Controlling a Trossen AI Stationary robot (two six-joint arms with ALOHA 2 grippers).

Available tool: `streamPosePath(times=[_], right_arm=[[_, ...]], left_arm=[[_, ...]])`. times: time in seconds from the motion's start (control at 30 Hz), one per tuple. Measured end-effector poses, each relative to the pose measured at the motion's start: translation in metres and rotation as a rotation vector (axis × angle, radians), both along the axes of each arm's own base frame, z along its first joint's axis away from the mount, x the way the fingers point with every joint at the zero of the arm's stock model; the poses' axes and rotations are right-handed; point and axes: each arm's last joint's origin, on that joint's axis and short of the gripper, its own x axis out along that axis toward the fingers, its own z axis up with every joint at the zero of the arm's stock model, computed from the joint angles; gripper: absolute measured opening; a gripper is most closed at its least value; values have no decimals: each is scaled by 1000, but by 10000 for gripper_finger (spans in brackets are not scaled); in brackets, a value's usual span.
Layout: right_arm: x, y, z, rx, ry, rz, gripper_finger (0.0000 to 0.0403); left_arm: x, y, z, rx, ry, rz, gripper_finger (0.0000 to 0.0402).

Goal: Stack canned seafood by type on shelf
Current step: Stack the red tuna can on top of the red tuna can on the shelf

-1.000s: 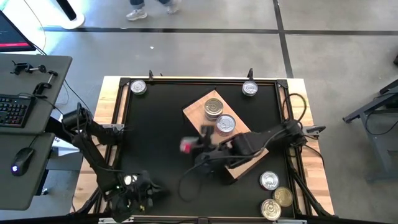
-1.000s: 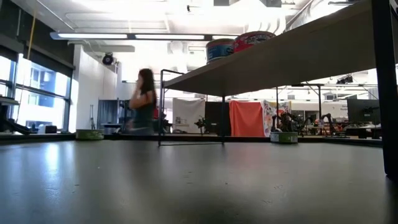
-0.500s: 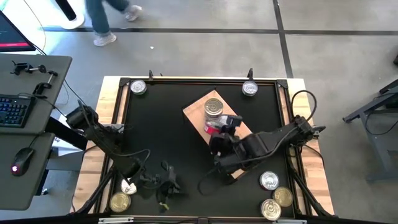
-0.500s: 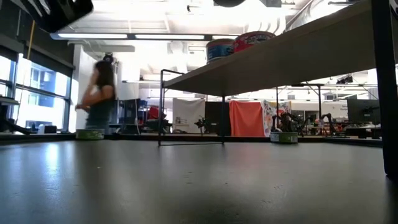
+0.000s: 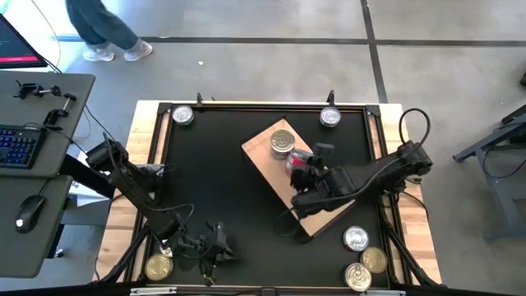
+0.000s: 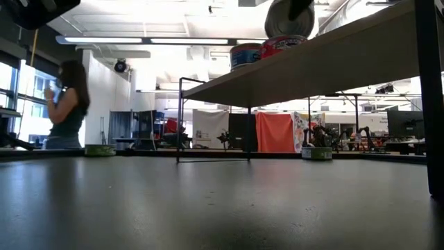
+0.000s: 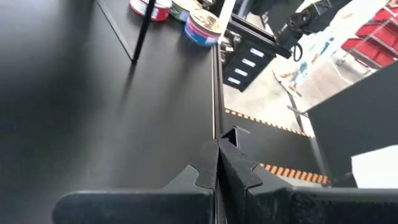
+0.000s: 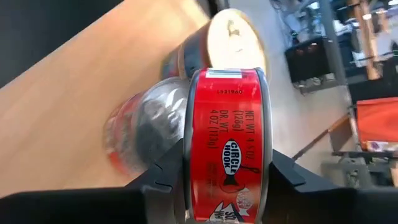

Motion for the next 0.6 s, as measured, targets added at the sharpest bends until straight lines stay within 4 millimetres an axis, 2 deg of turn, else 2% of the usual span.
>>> streamPosePath(times=[0.13, 0.53, 0.6], right_arm=[[-6, -5, 5, -7, 8, 2, 115], [7, -16, 2, -4, 54, 55, 115], [7, -18, 2, -8, 62, 62, 124]], left_arm=[[2, 2, 0, 9, -10, 29, 0], [9, 10, 0, 16, -11, 58, 0], [9, 10, 0, 16, -11, 58, 0]])
